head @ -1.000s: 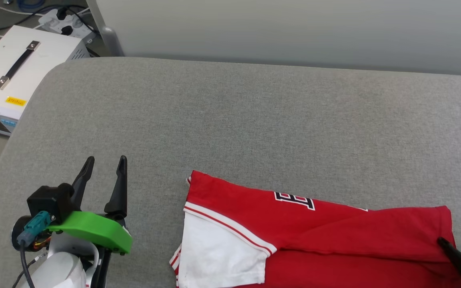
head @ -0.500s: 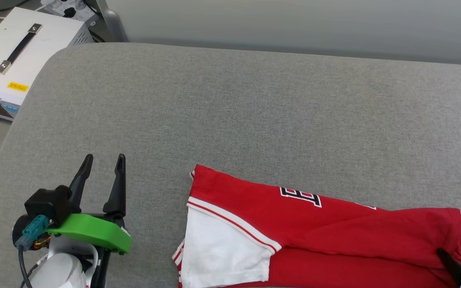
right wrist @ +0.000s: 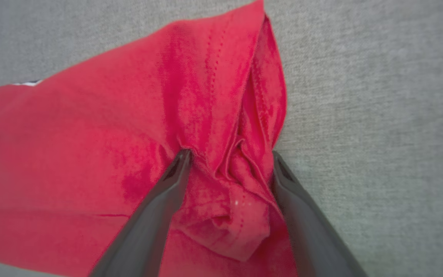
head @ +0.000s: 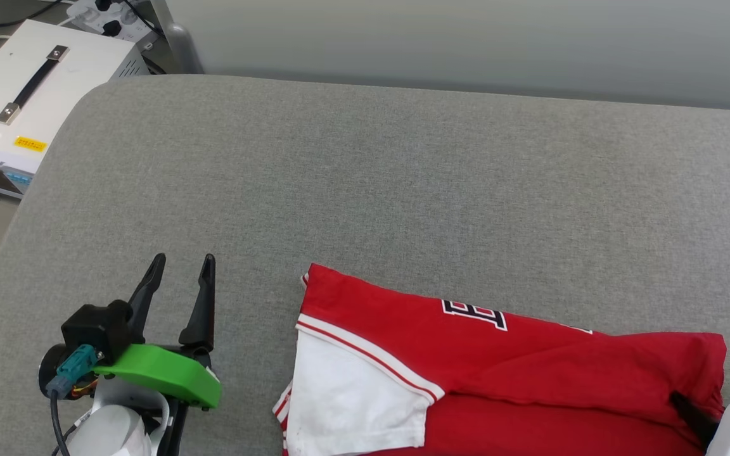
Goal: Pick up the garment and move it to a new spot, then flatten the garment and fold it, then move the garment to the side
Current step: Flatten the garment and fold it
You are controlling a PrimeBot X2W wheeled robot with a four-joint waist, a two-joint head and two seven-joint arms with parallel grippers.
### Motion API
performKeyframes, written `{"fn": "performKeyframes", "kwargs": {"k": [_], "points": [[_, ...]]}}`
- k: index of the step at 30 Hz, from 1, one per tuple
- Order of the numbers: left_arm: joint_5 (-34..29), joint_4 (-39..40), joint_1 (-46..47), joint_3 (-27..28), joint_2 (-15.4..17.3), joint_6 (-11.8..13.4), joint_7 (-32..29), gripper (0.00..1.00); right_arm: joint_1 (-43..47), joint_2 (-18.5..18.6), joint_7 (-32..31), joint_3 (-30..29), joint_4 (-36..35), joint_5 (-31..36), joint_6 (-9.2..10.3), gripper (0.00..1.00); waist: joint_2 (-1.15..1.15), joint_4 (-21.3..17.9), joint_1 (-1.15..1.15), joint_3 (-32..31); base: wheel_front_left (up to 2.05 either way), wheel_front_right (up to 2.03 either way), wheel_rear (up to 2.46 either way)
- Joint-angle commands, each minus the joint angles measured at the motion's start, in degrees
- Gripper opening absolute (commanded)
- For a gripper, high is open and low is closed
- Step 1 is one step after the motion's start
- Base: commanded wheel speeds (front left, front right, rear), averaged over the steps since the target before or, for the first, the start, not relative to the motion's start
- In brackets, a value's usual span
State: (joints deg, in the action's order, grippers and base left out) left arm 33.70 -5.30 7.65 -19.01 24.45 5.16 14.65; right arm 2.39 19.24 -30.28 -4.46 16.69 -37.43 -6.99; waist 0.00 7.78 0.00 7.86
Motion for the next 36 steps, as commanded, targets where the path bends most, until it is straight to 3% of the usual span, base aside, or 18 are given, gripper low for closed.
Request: {"fn": "performKeyframes", "kwargs": {"k": [1,9,13,20,26,36], "points": [[-0.79,-0.39,-0.96,0.18,-0.54,-0.64,0.34,1.00,0.72,-3.10,-0.81,3.28,1.98,-1.10,-0.50,0.03,0.00,0.05,0.00,-0.36,0.00,0.00,0.00],[-1.24,-1.64,-1.61,0.41,-1.24,-1.50,0.35,1.00,0.01,-1.01,3.20,2.08,3.34,-1.18,-0.50,0.00,0.00,-0.01,0.00,-2.05,0.00,0.00,0.00],[-1.34,-1.86,-2.09,0.32,-1.53,-1.67,0.35,1.00,-0.79,2.23,6.37,-2.25,4.46,1.00,-0.50,0.00,0.00,-0.46,0.00,-2.94,0.00,0.00,0.00],[-1.33,-1.92,-2.38,0.42,-1.88,-1.80,0.35,1.00,-2.61,4.44,8.79,-10.41,6.67,6.96,-0.50,0.00,0.00,-1.04,0.00,-3.66,0.00,0.00,0.00],[-1.38,-2.26,-3.01,0.51,-2.59,-1.90,0.35,1.00,-1.34,3.07,7.47,-11.67,3.85,8.07,-0.50,0.00,0.00,-1.31,0.00,-5.13,0.00,0.00,0.00],[-1.51,-2.84,-4.73,0.76,-3.77,-2.28,0.35,1.00,4.08,-2.78,1.40,-8.91,-9.28,7.57,-0.50,0.00,0.00,-1.66,0.00,-8.15,0.00,0.00,0.00]]}}
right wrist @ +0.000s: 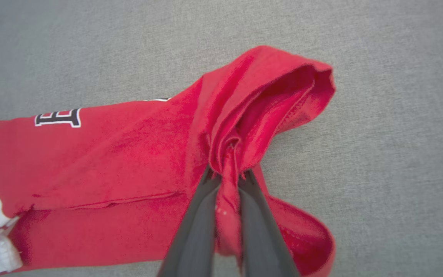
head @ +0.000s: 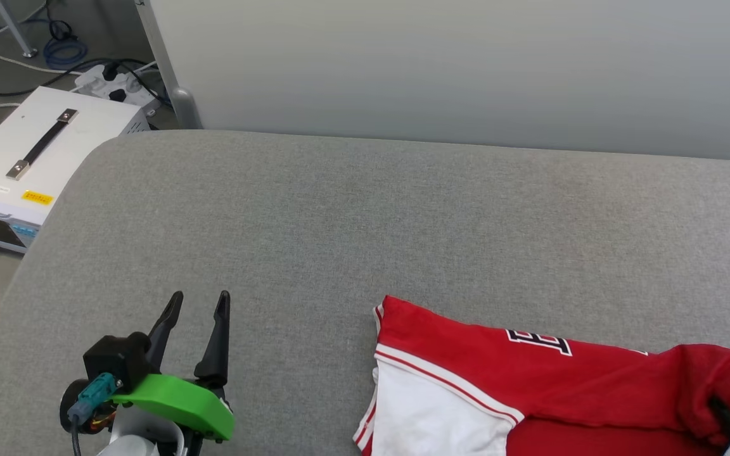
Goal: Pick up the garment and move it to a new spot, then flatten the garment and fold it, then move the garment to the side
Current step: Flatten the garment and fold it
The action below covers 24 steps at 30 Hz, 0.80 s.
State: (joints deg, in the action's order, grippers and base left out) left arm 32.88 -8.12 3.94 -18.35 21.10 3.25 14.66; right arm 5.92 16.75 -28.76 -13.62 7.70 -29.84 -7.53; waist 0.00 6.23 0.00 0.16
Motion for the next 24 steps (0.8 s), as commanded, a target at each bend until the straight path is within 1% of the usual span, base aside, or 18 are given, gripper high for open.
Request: {"fn": "performKeyframes", "kwargs": {"k": [1,7,10,13,17,22,24], "points": [[-0.74,-0.27,-1.42,0.12,-0.68,-0.47,0.34,1.00,1.63,-2.66,-2.39,2.37,-4.64,-0.20,0.04,0.00,0.00,-0.14,0.00,-1.16,0.00,0.00,0.00],[-0.85,-0.41,-1.80,0.41,-1.14,-0.66,0.34,1.00,1.57,-8.94,-6.71,7.55,-11.60,-0.54,0.04,0.00,0.00,0.12,0.00,-2.12,0.00,0.00,0.00],[-0.89,-0.34,-1.91,0.89,-1.12,-0.63,0.34,1.00,0.74,-11.65,-8.32,10.98,-13.21,-0.93,0.04,0.00,0.00,0.50,0.00,-2.37,0.00,0.00,0.00],[-0.87,-0.28,-1.97,1.52,-0.98,-0.69,0.34,1.00,-0.27,-13.17,-8.87,14.04,-13.48,-2.18,0.04,0.00,0.00,0.99,0.00,-2.51,0.00,0.00,0.00],[-0.91,-0.15,-2.03,2.21,-0.73,-0.72,0.34,1.00,-2.20,-13.81,-7.73,18.24,-11.31,-4.97,0.04,0.00,0.00,1.83,0.00,-2.34,0.00,0.00,0.00],[-1.02,-0.06,-1.48,2.25,-0.59,-1.01,0.33,1.00,-5.64,-13.85,-2.07,24.65,-5.26,-10.88,0.04,0.00,0.00,3.60,0.00,-1.59,0.00,0.00,0.00],[-1.09,-0.06,-1.10,2.05,-0.69,-1.13,0.32,1.00,-7.34,-13.85,-0.06,26.84,-2.40,-11.75,0.04,0.00,0.00,4.40,0.00,-1.14,0.00,0.00,0.00]]}}
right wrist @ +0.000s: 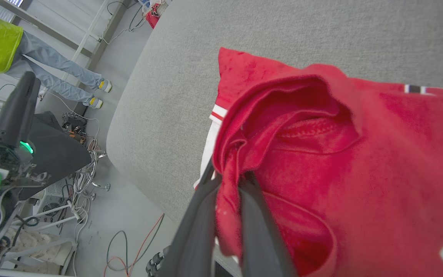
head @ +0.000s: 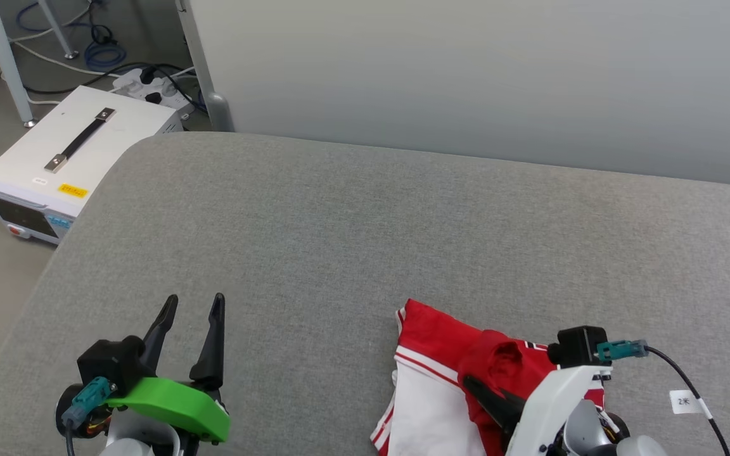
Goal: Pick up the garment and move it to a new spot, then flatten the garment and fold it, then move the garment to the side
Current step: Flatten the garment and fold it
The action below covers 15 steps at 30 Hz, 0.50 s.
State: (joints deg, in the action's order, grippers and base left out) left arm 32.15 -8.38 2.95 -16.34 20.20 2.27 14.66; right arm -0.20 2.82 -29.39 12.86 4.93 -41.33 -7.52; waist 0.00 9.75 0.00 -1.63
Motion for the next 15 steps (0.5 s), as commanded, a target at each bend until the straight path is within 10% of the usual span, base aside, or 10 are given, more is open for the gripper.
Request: {"fn": "performKeyframes", "kwargs": {"k": [1,9,11,15], "points": [[-0.40,0.14,0.08,-0.06,0.17,-0.21,0.31,1.00,-1.98,0.08,1.48,1.23,1.58,-0.48,0.03,0.00,0.00,1.23,0.00,0.84,0.00,0.00,0.00],[-0.58,-0.53,1.42,-0.64,-0.20,-0.55,0.30,1.00,-7.60,0.07,7.49,6.37,12.19,-1.48,0.03,0.00,0.00,3.84,0.00,2.56,0.00,0.00,0.00],[-0.61,-0.80,1.54,-0.77,-0.19,-0.64,0.30,1.00,-8.44,0.07,8.62,8.11,13.58,-1.73,0.03,1.00,0.00,4.15,0.00,2.65,0.00,0.00,0.00],[-0.63,-1.22,1.74,-0.88,-0.22,-0.67,0.30,1.00,-9.42,0.07,9.75,12.53,14.18,-2.95,0.03,1.00,0.00,4.52,0.00,2.54,0.00,0.00,0.00]]}}
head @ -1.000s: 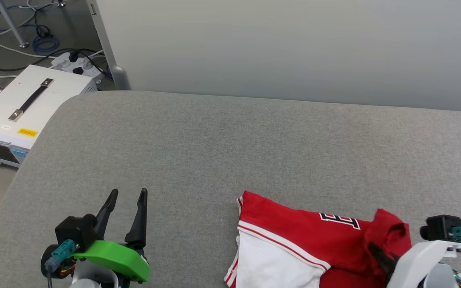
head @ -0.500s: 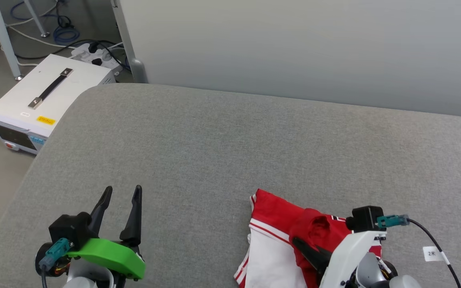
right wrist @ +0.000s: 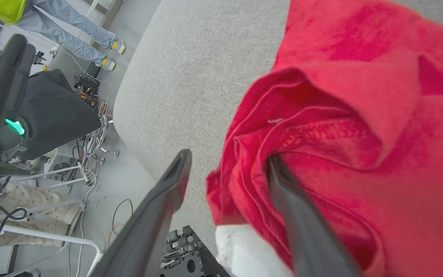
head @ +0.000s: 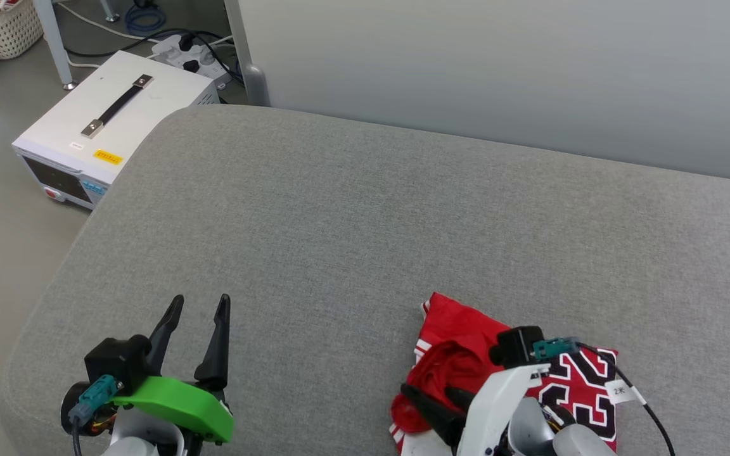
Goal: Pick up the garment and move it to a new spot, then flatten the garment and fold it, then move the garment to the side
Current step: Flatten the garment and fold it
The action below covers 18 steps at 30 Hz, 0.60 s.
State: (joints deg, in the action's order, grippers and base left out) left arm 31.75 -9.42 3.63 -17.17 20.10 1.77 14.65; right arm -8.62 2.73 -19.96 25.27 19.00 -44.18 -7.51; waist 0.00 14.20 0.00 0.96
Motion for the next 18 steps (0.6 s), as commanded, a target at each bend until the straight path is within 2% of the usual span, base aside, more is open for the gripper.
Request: {"fn": "performKeyframes", "kwargs": {"k": [1,6,9,15,18], "points": [[-0.21,-0.27,1.05,-0.06,-0.11,-0.17,0.31,1.00,-1.34,0.15,0.57,1.16,0.06,0.70,0.02,1.00,0.00,0.05,0.00,-0.18,0.00,0.00,0.00],[-0.17,-0.50,0.80,-0.16,-0.06,-0.09,0.32,1.00,-2.02,0.15,0.82,4.10,-1.23,2.52,0.02,1.00,0.00,-0.47,0.00,-0.98,0.00,0.00,0.00],[-0.15,-0.42,0.76,-0.24,-0.03,-0.03,0.32,1.00,-3.13,0.15,0.88,4.61,-1.81,10.90,0.02,1.00,0.00,-1.07,0.00,-1.32,0.00,0.00,0.00],[-0.10,-0.14,0.38,-0.35,0.05,0.13,0.32,1.00,-3.79,0.15,0.64,-0.39,-5.34,19.40,0.02,1.00,0.00,-2.73,0.00,-1.86,0.00,0.00,0.00],[-0.13,0.18,0.23,-0.31,-0.03,0.32,0.32,1.00,-4.89,1.35,0.29,-2.98,-7.68,24.44,0.02,1.00,0.00,-3.72,0.00,-1.99,0.00,0.00,0.00]]}}
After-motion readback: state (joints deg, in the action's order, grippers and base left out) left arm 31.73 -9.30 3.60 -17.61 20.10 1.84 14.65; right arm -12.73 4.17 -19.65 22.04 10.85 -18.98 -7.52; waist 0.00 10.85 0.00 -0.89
